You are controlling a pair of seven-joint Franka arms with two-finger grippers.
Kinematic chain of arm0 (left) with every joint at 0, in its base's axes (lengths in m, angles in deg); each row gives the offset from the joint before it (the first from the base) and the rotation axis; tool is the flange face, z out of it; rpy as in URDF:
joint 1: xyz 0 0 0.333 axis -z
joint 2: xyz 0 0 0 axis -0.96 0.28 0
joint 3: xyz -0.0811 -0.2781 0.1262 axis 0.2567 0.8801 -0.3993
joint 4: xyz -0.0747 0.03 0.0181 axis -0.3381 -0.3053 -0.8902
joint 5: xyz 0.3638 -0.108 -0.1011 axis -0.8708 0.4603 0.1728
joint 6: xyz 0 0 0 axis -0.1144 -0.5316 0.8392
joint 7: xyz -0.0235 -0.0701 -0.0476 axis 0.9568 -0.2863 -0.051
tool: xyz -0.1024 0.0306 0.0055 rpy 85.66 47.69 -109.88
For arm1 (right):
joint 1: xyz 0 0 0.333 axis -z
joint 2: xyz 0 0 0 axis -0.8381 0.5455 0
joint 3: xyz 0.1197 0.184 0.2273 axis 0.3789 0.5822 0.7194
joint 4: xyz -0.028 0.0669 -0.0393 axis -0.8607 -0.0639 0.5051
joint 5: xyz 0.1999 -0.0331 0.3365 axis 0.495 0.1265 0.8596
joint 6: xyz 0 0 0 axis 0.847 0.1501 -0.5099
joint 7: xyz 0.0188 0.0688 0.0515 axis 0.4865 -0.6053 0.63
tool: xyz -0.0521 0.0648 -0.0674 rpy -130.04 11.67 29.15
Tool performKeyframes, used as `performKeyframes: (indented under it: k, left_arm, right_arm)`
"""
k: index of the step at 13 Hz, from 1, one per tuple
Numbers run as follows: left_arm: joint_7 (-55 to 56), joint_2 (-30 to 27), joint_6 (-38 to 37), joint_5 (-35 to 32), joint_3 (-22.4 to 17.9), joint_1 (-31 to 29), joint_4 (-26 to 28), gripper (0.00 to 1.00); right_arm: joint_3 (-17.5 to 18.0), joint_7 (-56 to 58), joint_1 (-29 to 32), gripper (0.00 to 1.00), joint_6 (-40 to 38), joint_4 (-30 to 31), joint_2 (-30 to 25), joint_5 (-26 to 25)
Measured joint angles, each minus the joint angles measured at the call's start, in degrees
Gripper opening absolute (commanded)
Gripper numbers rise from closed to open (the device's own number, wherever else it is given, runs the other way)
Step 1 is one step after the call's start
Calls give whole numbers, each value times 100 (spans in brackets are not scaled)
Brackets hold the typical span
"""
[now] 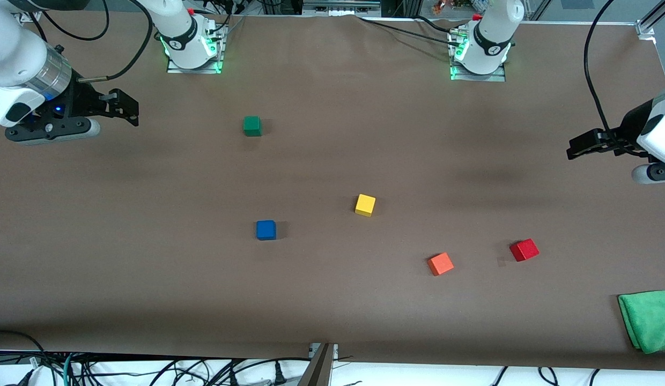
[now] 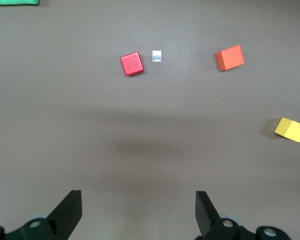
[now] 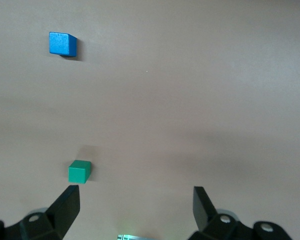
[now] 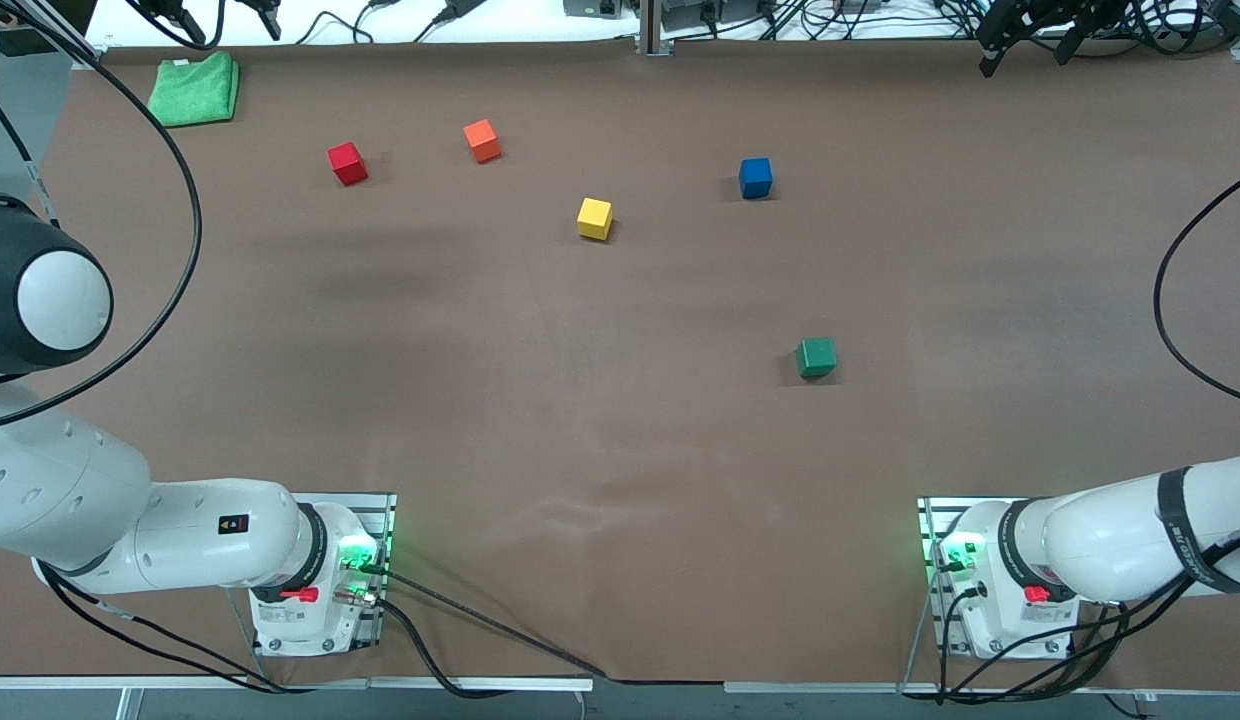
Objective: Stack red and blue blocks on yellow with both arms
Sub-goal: 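Reach the right gripper toward the blue cube while the left gripper reaches the red cube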
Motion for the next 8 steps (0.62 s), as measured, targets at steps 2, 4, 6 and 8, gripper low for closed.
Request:
performKeyframes:
  k: [2, 4, 6, 8]
  left_arm:
    - [0, 0, -1, 0, 0, 0, 0, 100]
    - [0, 3, -1, 0, 0, 0, 0, 100]
    - [0, 35, 0, 0, -20, -6, 0, 100]
    - [0, 153, 72, -2, -98, -74, 14, 100]
  right_arm:
    - [0, 2, 0, 100, 17, 0, 16, 2]
    - [0, 2, 0, 100, 83, 0, 47, 4]
    - [2, 3, 0, 100, 142, 0, 93, 20]
    - [18, 4, -1, 100, 244, 0, 174, 61]
